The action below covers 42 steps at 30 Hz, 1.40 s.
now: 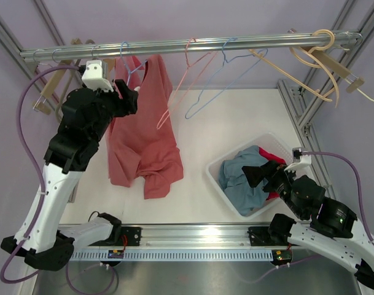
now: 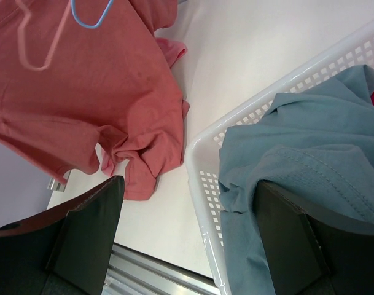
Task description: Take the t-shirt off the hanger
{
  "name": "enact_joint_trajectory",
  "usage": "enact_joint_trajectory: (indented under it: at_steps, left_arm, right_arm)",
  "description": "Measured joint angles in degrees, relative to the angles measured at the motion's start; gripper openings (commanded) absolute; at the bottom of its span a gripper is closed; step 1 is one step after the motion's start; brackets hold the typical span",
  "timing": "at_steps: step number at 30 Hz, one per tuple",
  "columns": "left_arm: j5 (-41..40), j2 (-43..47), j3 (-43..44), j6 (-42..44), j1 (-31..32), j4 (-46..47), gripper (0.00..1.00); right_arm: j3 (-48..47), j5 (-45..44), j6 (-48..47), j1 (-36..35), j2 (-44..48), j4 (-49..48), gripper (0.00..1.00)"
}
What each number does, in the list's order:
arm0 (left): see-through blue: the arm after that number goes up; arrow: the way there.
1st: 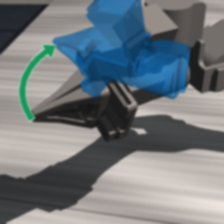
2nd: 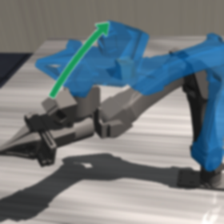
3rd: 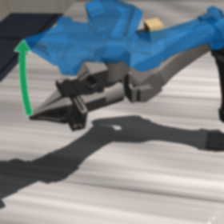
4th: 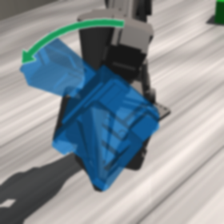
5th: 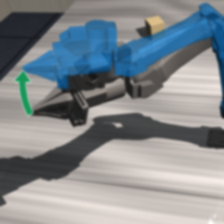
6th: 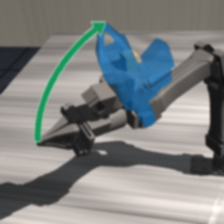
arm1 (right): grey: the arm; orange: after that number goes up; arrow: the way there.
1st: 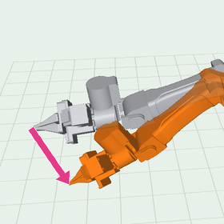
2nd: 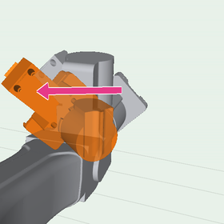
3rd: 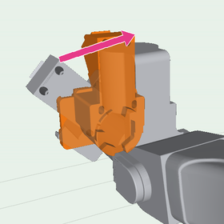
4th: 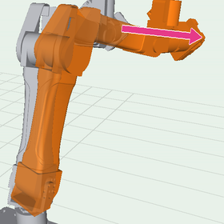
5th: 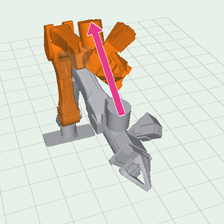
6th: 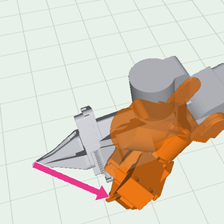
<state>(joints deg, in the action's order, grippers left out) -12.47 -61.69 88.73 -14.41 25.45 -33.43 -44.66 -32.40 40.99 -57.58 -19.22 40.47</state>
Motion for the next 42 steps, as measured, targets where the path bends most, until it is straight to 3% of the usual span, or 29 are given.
enact_joint_trajectory:
  at_steps: [10,20,28,35,40,42]
  left_arm:
    - [0.5,-11.1,4.7,2.3,-7.9,-4.1,0.53]
    - [3.2,-13.5,7.7,3.1,-8.6,-4.2,0.33]
    - [5.7,-13.5,7.7,3.3,-8.6,-3.3,0.27]
    - [6.5,-13.5,7.7,3.2,-8.6,-2.9,0.27]
    - [7.1,-13.7,7.7,3.2,-8.6,-2.9,0.27]
    - [7.2,-13.9,7.7,3.2,-8.6,-2.9,0.21]
  right_arm:
    - [0.0,2.2,-0.5,0.0,-1.9,-2.4,0.91]
    - [-0.2,3.3,-0.8,0.0,-3.7,-2.9,0.91]
    - [-7.9,-6.4,1.9,0.0,-4.2,10.7,0.96]
    - [-28.0,-16.5,4.5,0.1,-14.0,28.2,0.99]
    - [-28.1,-16.7,4.8,0.2,-20.0,32.6,0.95]
    - [-26.7,-15.1,3.5,0.2,-19.5,31.5,0.93]
